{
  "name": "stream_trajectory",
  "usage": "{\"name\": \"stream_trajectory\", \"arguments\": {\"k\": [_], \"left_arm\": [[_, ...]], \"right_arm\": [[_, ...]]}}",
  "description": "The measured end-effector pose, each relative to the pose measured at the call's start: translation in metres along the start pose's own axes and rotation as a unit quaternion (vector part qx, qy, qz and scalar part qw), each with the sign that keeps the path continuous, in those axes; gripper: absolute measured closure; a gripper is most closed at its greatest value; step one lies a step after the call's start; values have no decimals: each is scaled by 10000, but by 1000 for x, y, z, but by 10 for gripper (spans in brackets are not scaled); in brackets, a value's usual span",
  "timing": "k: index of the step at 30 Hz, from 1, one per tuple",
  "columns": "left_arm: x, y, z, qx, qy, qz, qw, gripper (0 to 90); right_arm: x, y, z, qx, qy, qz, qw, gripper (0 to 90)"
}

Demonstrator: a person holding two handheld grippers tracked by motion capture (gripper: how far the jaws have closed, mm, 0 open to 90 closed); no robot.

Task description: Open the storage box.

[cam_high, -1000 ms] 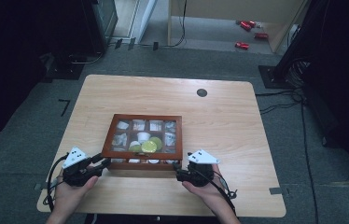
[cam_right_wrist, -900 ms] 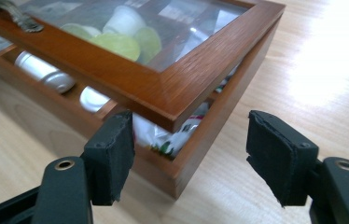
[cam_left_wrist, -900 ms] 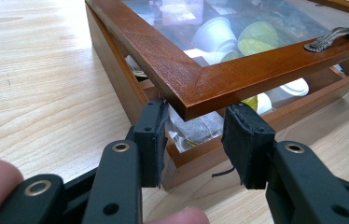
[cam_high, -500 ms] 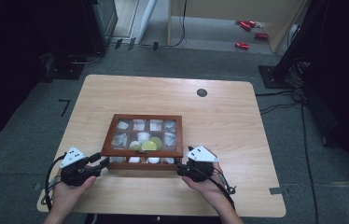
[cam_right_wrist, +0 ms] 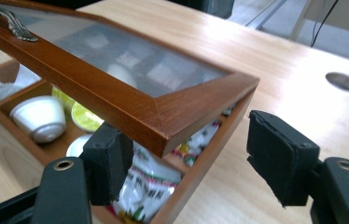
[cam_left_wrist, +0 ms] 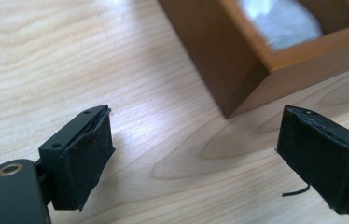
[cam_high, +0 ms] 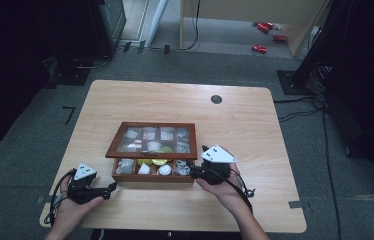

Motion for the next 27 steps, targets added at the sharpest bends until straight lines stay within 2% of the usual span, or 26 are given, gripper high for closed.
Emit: {"name": "stream_trajectory", "arguments": {"k": [2,6,11,17,27], "left_arm": [[1,-1,-3,-40,-65,3,10000,111],[3,0,-4,-117,-17,-97,9999,112],[6,3,-6,-394,63,-347,9986,110],[8,5,-9,-459,207,-299,9983,89],[9,4,-9,-459,254,-302,9982,89]], "right_arm": [[-5,2,-1,6,50,52,10000,327],[-14,7,-3,38,159,157,9997,327],[-23,14,-6,108,283,270,9992,341],[-30,21,-12,145,344,429,9984,390],[-45,37,-28,67,409,404,9983,448]]}}
Point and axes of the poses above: each handheld gripper's, and its own axes: z roughly backward along the jaws, x roughly out of its underside, y roughly to its right, the point moved 1 cm from there along -z, roughly forward along the jaws, and after that the axes turned 8 degrees about z, right-handed, at the moved point
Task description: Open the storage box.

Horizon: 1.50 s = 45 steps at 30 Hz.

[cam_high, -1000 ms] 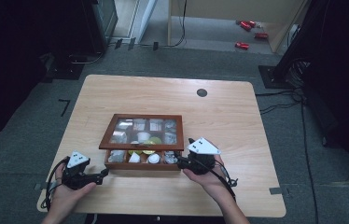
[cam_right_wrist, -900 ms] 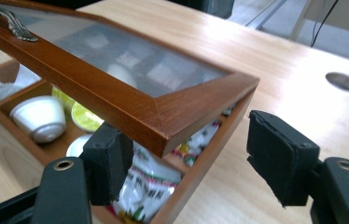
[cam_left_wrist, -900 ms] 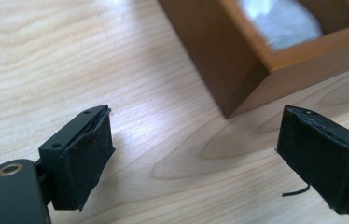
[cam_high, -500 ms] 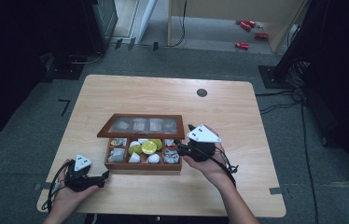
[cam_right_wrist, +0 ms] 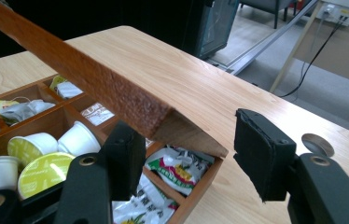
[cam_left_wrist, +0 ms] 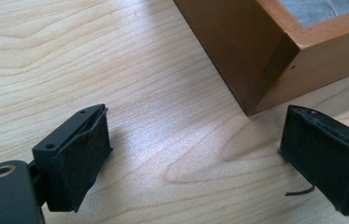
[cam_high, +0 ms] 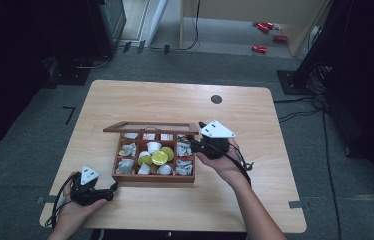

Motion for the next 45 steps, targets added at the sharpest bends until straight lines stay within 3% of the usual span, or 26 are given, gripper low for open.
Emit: {"name": "stream_trajectory", "arguments": {"k": [4,9,16,23,28,33,45], "left_arm": [[0,0,0,-1,0,9,10000,90],[-1,0,0,-2,-11,14,10000,90],[-1,0,-1,-3,-8,26,10000,90],[-1,0,-1,-9,-12,33,10000,90],[-1,1,-1,-11,-11,35,10000,90],[-1,0,-1,-11,-6,35,10000,90],[-2,0,-1,-13,-5,37,10000,90]], "right_arm": [[-4,5,-9,-18,5,84,10000,453],[-6,10,-18,33,18,25,10000,488],[-1,15,-32,-229,51,-12,9997,505],[1,23,-40,-253,110,-228,9994,521],[4,31,-47,-415,113,-471,9980,523],[9,37,-56,-553,75,-531,9970,523],[22,42,-74,-623,19,-644,9960,517]]}}
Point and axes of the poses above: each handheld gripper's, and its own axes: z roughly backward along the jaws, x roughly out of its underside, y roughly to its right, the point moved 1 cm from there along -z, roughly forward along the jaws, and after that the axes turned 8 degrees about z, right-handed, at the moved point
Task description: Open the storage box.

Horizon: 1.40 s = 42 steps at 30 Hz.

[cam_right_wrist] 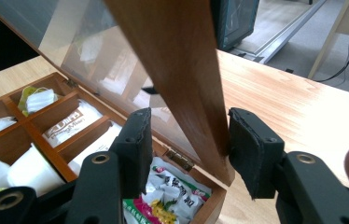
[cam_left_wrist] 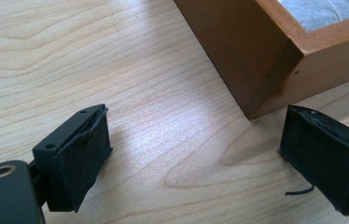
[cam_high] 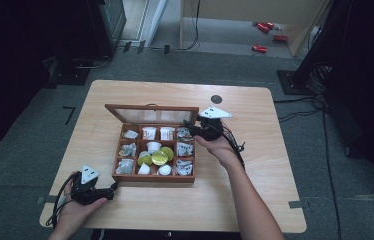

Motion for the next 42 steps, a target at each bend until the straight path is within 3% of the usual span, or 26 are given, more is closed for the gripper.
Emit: {"name": "stream_trajectory", "arguments": {"k": [5,16,20,33,38,42], "left_arm": [[0,0,0,1,3,-2,10000,90],[0,0,0,0,8,6,10000,91],[0,0,0,1,11,1,10000,91],[0,0,-1,5,14,-6,10000,92],[0,0,0,13,14,-22,10000,94],[-1,0,-1,46,16,-48,10000,98]], "right_arm": [[2,2,-2,-13,58,-30,10000,522],[12,13,-13,-365,84,-240,9990,511],[11,17,-14,-402,98,-204,9989,535],[14,26,-20,-409,125,-374,9984,601],[11,31,-24,-262,20,-437,9987,670],[11,36,-28,-188,-148,-638,9977,704]]}}
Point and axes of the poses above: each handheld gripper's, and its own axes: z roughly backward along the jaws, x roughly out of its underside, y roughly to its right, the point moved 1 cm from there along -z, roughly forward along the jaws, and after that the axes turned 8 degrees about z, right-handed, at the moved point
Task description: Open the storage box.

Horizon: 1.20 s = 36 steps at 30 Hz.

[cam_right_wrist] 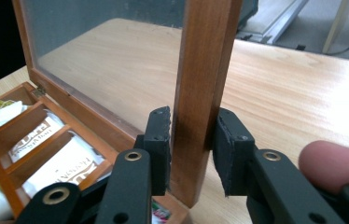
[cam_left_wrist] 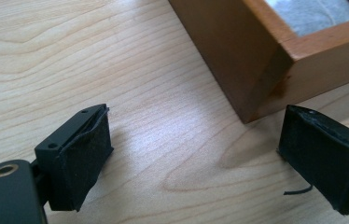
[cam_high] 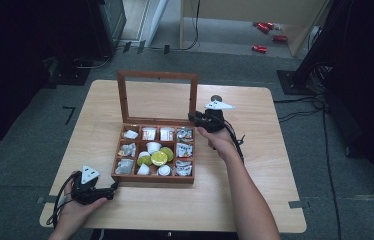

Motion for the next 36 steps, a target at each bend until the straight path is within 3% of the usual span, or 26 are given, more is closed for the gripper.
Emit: {"name": "stream_trajectory", "arguments": {"k": [3,18,25,28,36], "left_arm": [[0,0,0,28,1,-25,10000,98],[0,2,0,110,43,-99,9999,133],[1,1,1,125,26,-121,9998,134],[1,1,1,123,-3,-126,9998,114],[0,1,0,111,-5,-112,9999,105]], "right_arm": [[1,6,-1,-86,-49,-315,9995,730],[-1,11,-6,-129,-268,-723,9969,726],[-3,15,-12,-55,-520,-1205,9913,712],[-1,19,-15,-127,-569,-1367,9889,708],[-2,23,-17,-234,-699,-1625,9840,709]]}}
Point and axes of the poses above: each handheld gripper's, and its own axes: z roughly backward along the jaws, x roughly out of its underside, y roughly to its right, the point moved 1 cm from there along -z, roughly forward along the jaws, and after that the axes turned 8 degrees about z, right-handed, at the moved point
